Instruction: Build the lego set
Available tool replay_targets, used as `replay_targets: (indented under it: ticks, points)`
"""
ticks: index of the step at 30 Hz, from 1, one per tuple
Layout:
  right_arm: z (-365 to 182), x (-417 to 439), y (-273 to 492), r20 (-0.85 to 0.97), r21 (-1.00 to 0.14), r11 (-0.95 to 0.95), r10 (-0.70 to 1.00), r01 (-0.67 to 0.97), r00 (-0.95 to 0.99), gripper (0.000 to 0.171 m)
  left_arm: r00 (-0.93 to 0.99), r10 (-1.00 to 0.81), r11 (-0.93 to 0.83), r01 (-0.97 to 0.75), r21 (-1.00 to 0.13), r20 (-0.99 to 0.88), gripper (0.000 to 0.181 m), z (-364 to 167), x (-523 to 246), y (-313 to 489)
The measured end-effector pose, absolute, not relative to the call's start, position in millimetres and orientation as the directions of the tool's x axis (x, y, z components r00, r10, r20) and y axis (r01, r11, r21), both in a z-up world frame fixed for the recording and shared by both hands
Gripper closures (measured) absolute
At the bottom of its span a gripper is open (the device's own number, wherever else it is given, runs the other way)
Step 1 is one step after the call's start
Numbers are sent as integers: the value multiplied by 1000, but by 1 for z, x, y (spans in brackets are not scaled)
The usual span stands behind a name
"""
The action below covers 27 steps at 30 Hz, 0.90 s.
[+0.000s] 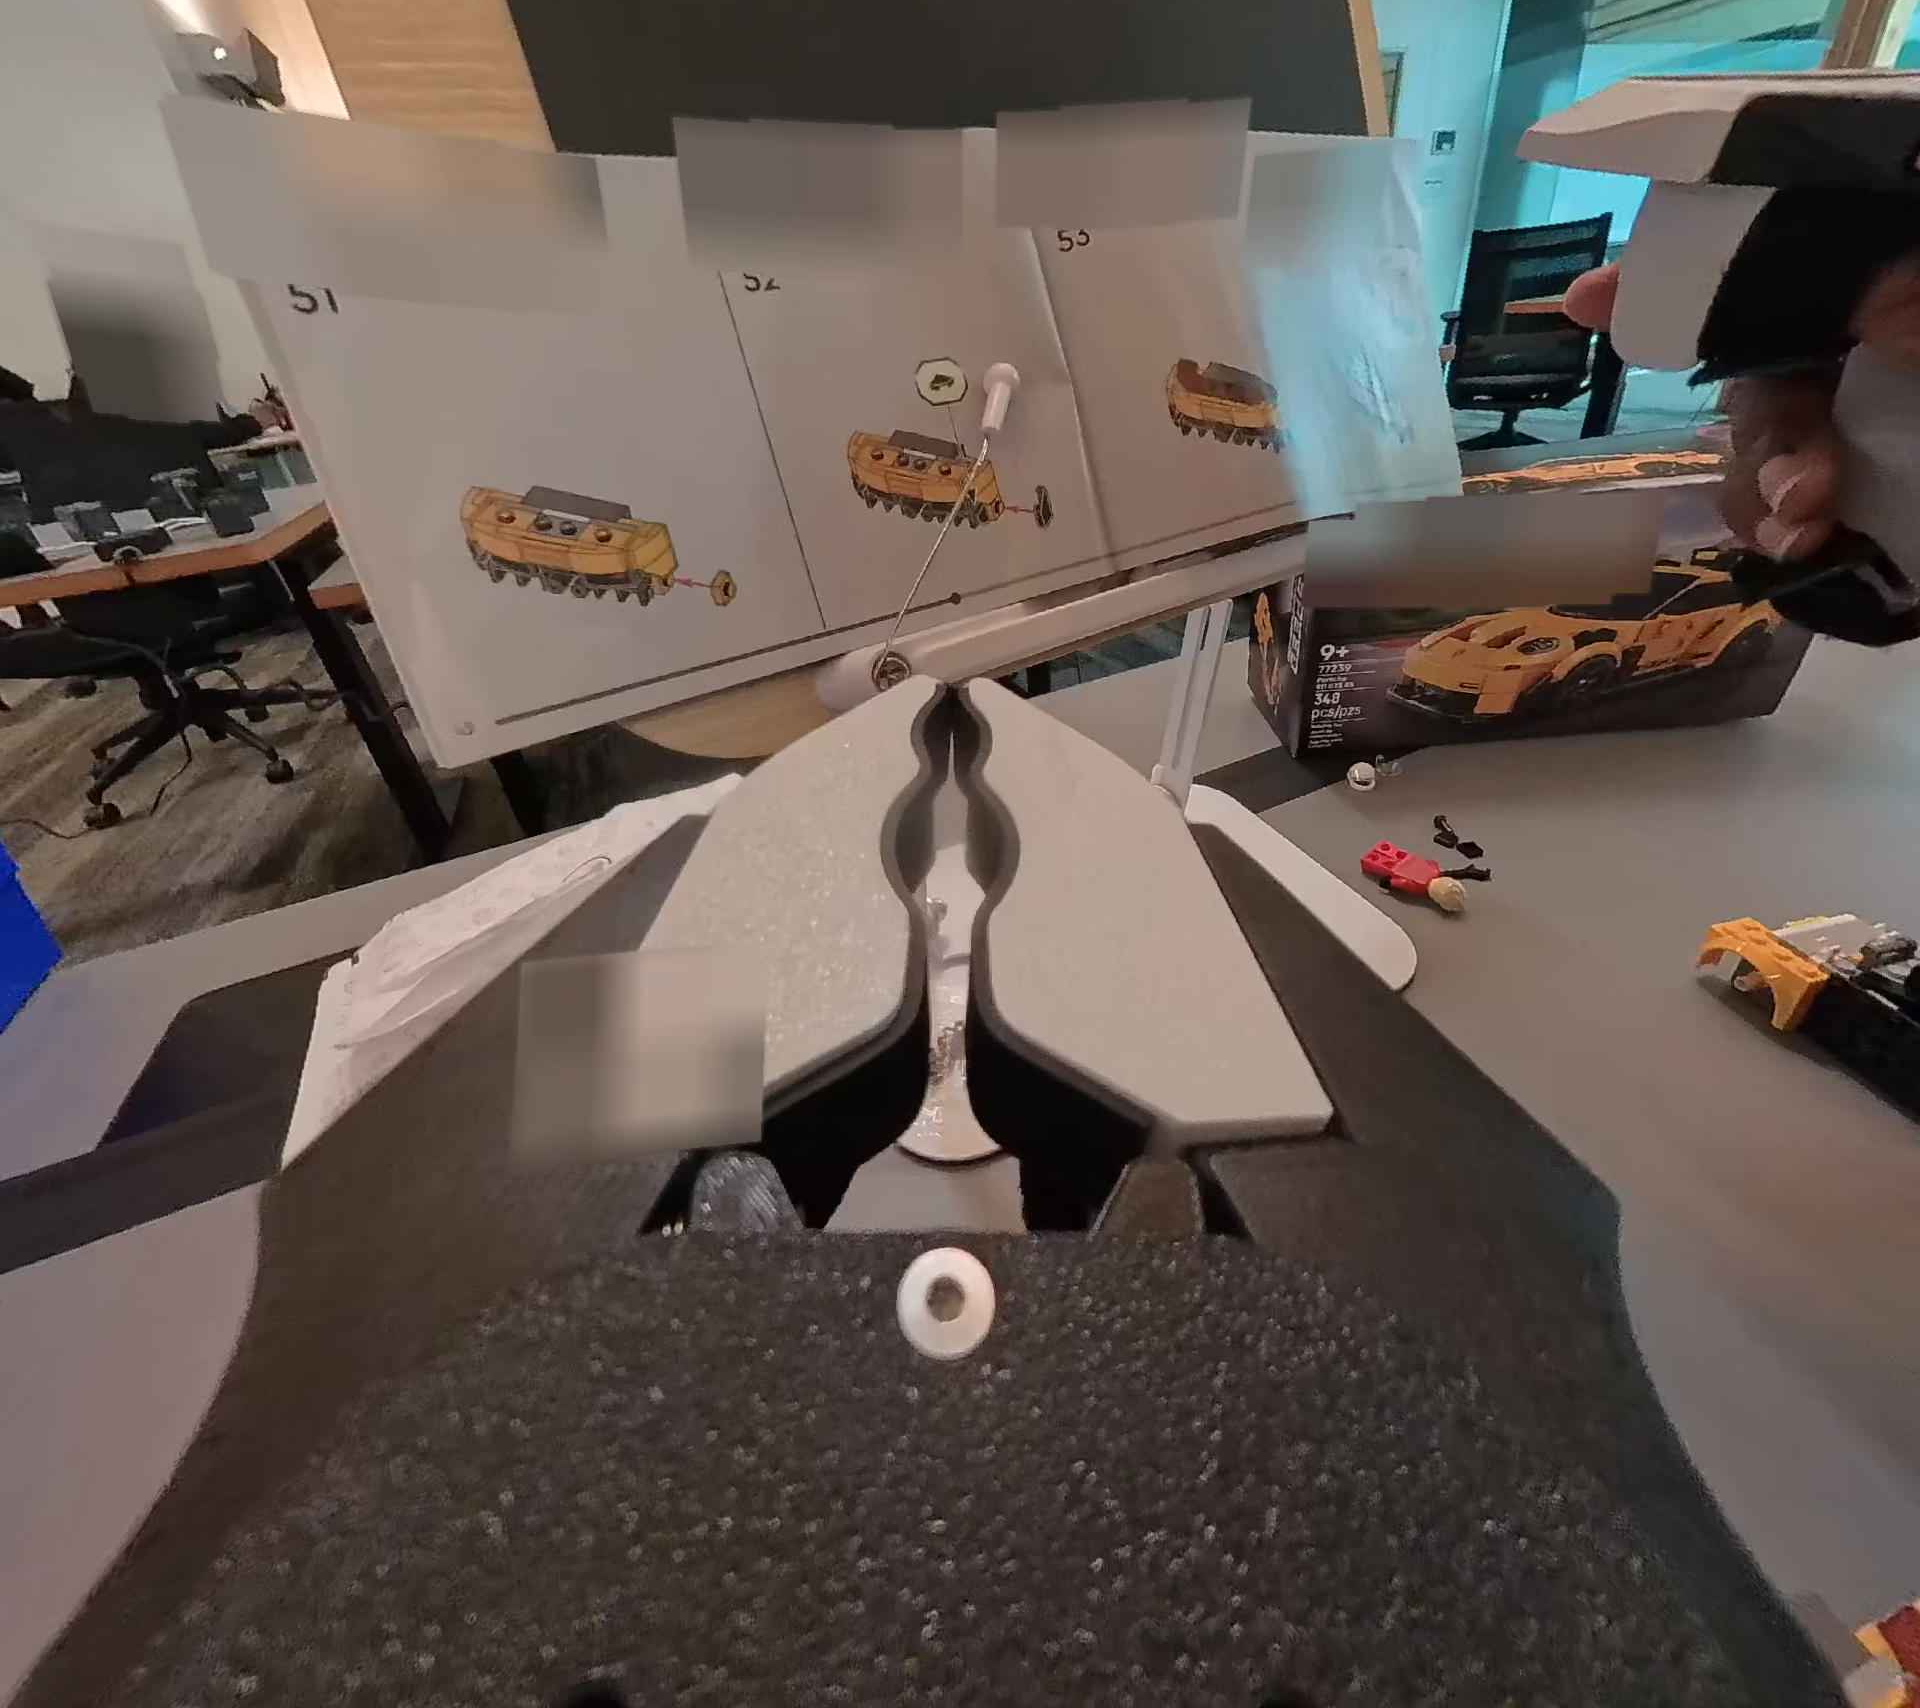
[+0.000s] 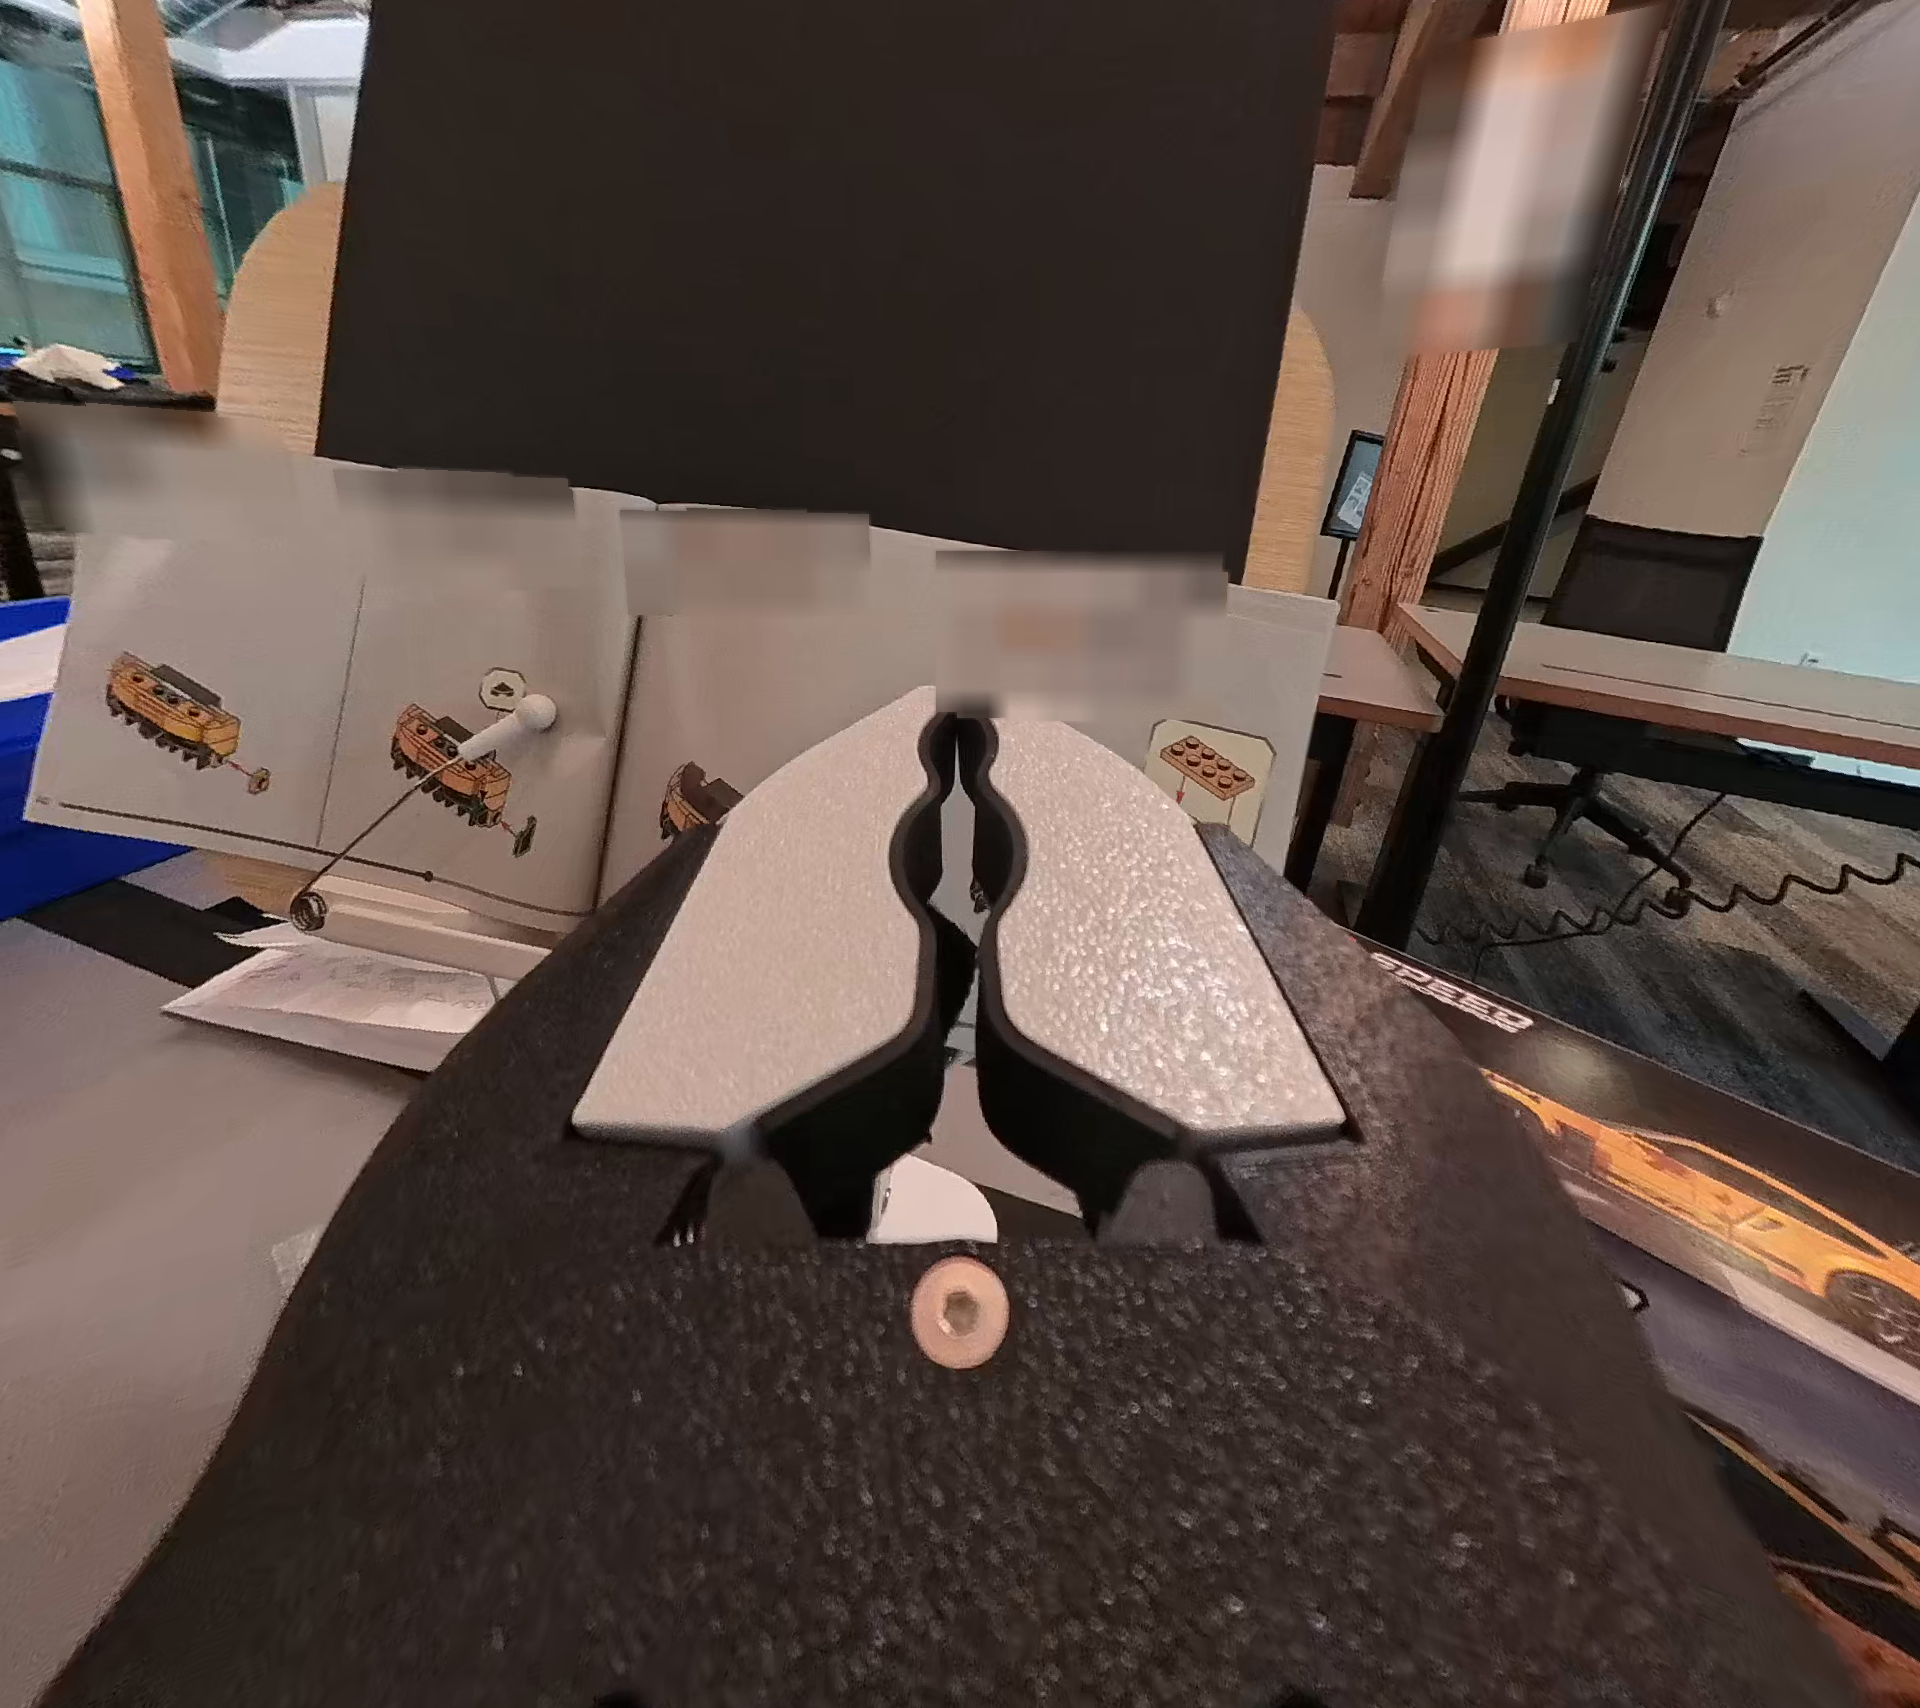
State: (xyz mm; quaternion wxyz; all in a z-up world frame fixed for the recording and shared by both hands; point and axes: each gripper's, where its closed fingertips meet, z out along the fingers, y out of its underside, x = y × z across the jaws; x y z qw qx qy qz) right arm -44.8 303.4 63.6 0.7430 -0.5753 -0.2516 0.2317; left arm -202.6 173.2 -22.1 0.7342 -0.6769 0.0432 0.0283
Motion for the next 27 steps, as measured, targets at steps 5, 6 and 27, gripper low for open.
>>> replay_targets:
  ticks: [5, 6, 27]
  points:
    - [63, -44, 305, 109, -973, 225, 631, -46, 768, 171, 995, -12, 91, -100, -991, -101, 181, -21, -204, 173]
    - [63, -43, 306, 110, -973, 226, 630, -46, 769, 171, 995, -13, 91, -101, -991, -103, 181, -22, -203, 173]
    - [69, -41, 303, 122, -966, 254, 626, -54, 770, 171, 993, -45, 84, -106, -991, -110, 181, -25, -196, 174]
